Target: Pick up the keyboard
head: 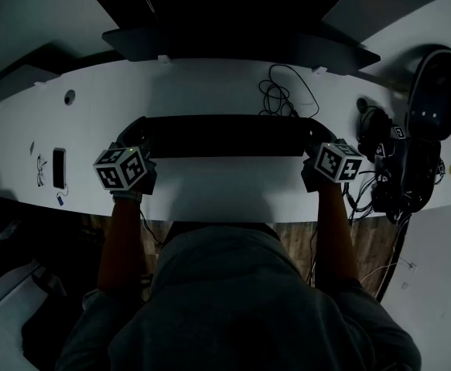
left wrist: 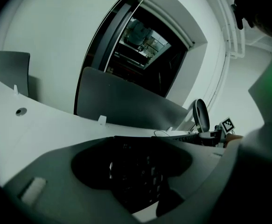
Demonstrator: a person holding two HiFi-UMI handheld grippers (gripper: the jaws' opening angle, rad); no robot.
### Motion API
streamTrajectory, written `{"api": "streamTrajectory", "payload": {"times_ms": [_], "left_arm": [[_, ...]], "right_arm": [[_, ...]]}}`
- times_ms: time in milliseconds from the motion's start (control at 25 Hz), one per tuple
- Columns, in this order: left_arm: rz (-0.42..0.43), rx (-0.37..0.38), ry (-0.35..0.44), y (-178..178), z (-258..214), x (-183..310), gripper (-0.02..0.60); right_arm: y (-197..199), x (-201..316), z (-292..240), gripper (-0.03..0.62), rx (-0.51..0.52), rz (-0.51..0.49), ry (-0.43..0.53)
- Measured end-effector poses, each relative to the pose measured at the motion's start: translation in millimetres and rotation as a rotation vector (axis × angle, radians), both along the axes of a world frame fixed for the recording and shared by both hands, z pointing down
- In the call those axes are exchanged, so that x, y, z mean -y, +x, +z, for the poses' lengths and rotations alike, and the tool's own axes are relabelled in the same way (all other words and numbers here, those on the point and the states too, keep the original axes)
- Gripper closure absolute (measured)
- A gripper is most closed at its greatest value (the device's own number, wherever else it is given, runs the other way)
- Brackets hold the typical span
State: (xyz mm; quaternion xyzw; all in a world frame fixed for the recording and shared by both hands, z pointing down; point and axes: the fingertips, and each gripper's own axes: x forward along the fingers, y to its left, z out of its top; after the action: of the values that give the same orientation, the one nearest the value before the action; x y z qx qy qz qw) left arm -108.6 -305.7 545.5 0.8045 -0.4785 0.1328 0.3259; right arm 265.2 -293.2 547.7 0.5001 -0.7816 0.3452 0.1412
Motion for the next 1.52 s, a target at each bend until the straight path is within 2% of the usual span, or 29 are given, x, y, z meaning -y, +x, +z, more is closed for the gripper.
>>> {"api": "streamTrajectory", "payload": {"times_ms": [640, 920, 1520], "left_arm": [[0.014, 0.006, 0.219, 22, -112, -3, 0.334], [0.006, -0.015, 0.299, 25, -154, -5, 0.333], [0.019, -0.043, 0.447, 35, -234, 1, 0.333]], "right_arm": [[22, -8, -108, 0.342, 0.014, 0.011, 0.23], [27, -10, -159, 0.342, -0.011, 0.015, 0.336], [38, -13, -245, 0.342, -0.031, 0.043, 0.498]]}}
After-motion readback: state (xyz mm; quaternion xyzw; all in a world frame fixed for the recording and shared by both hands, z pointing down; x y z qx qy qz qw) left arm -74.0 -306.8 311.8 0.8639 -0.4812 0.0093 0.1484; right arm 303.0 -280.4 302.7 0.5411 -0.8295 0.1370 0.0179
